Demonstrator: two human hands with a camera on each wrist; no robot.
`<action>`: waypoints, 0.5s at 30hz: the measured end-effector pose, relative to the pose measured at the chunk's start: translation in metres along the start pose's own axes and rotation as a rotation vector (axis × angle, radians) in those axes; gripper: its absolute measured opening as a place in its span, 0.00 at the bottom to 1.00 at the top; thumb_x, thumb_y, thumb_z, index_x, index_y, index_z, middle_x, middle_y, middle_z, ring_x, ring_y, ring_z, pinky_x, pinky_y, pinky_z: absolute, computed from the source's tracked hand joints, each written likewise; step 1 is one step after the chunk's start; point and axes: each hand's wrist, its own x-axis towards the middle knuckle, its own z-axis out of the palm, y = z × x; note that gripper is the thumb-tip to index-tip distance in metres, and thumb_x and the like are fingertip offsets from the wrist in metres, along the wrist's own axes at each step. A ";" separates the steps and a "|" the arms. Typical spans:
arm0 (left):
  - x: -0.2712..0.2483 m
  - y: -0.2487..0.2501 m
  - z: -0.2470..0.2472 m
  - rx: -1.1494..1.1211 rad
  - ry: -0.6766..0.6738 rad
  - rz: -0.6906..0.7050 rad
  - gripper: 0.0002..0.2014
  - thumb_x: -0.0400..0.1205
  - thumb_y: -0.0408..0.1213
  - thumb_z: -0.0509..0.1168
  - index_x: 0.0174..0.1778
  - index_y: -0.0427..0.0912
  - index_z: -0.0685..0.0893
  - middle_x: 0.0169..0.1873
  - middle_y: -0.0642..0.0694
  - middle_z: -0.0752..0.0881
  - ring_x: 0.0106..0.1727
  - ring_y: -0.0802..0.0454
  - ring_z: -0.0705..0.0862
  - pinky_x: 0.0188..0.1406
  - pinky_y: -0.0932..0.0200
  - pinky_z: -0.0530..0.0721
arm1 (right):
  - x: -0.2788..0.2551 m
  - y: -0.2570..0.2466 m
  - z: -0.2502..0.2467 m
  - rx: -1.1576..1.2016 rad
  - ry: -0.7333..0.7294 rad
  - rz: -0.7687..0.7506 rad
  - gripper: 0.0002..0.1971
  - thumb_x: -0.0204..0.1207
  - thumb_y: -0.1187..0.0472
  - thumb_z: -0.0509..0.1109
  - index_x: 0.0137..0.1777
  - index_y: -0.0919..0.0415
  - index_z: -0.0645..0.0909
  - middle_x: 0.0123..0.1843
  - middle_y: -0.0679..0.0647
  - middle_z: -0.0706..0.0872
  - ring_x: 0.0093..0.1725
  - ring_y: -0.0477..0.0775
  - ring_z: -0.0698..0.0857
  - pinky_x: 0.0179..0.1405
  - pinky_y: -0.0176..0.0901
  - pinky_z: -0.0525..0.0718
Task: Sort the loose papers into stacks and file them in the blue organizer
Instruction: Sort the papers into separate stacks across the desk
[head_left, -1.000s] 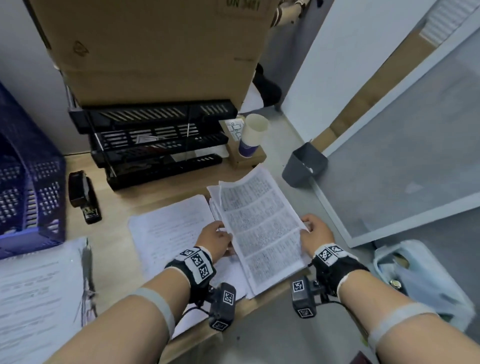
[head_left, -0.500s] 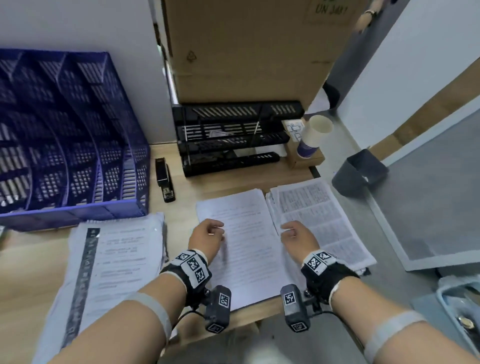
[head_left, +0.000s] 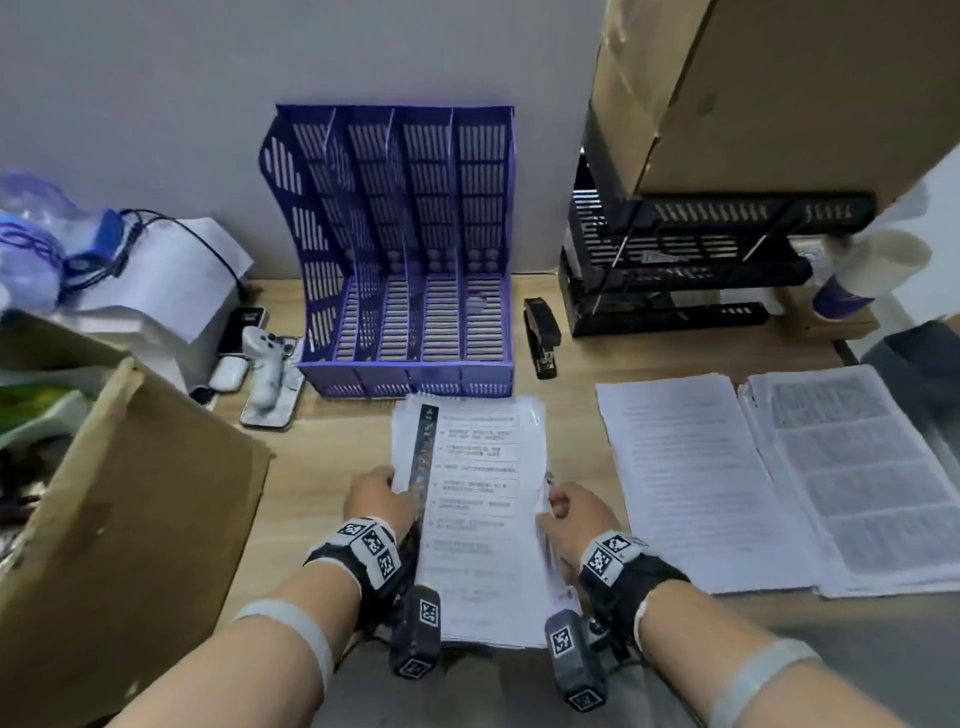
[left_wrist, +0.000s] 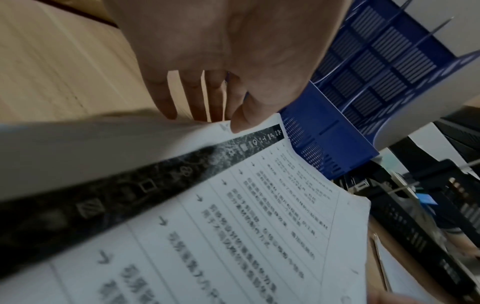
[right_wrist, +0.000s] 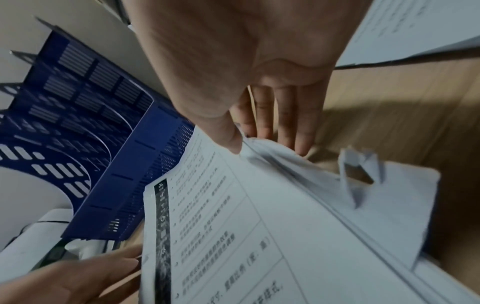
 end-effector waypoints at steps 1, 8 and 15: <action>0.001 -0.003 -0.002 0.003 -0.016 0.002 0.21 0.80 0.33 0.67 0.70 0.36 0.83 0.66 0.38 0.86 0.64 0.39 0.86 0.64 0.54 0.83 | -0.001 -0.002 0.002 -0.016 0.038 -0.008 0.12 0.72 0.53 0.69 0.54 0.52 0.83 0.52 0.52 0.87 0.50 0.53 0.86 0.51 0.39 0.81; -0.011 -0.012 0.002 0.190 -0.114 0.064 0.30 0.82 0.45 0.62 0.83 0.54 0.66 0.73 0.44 0.67 0.74 0.41 0.70 0.75 0.48 0.73 | -0.010 -0.008 0.006 -0.007 0.189 -0.042 0.10 0.71 0.58 0.71 0.52 0.55 0.83 0.48 0.52 0.87 0.45 0.53 0.85 0.41 0.39 0.80; -0.014 -0.006 0.005 0.212 -0.080 0.135 0.26 0.79 0.40 0.63 0.75 0.59 0.76 0.63 0.48 0.69 0.71 0.46 0.68 0.71 0.49 0.74 | -0.010 -0.002 -0.009 -0.072 0.265 -0.050 0.04 0.74 0.63 0.65 0.46 0.63 0.74 0.34 0.56 0.80 0.31 0.55 0.77 0.33 0.42 0.76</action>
